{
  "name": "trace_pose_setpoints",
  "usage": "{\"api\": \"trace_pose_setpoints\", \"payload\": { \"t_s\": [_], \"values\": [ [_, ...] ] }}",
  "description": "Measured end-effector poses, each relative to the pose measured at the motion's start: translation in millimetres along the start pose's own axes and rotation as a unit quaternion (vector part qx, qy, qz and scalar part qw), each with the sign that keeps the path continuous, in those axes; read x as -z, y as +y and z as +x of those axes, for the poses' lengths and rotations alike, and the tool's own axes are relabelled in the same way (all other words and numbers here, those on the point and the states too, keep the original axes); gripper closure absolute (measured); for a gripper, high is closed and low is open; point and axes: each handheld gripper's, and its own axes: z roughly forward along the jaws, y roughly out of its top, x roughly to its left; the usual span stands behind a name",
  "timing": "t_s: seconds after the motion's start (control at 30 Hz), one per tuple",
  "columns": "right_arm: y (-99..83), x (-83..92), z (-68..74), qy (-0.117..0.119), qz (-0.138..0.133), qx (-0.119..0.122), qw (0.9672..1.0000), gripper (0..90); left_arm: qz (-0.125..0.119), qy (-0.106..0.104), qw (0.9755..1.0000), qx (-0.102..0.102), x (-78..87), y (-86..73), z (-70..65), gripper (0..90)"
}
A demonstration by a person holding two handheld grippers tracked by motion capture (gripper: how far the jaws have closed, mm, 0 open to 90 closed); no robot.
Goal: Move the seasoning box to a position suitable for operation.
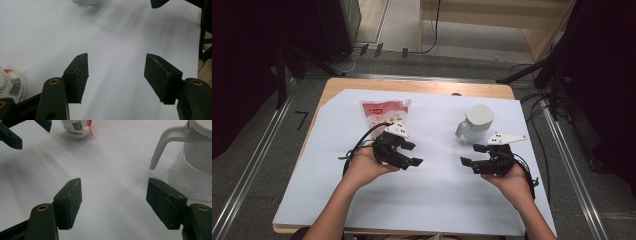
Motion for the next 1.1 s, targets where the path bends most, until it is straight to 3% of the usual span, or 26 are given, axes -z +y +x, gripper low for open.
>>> {"api": "trace_pose_setpoints", "payload": {
  "t_s": [0.1,0.5,1.1],
  "values": [
    [-0.1,0.3,-0.4,-0.002,-0.001,0.001,1.0000,29.7,-0.007,-0.004,0.9999,0.010,1.2,0.4,0.3,35.6],
    [0.3,-2.6,-0.4,-0.006,0.003,0.005,1.0000,30.0,0.000,0.001,1.0000,-0.008,2.4,-0.3,1.7,34.0],
    [-0.7,3.8,-4.7,-0.018,0.009,0.003,0.9998,34.3,-0.004,0.005,1.0000,-0.006,5.4,-1.0,2.8,34.9]
  ]
}}
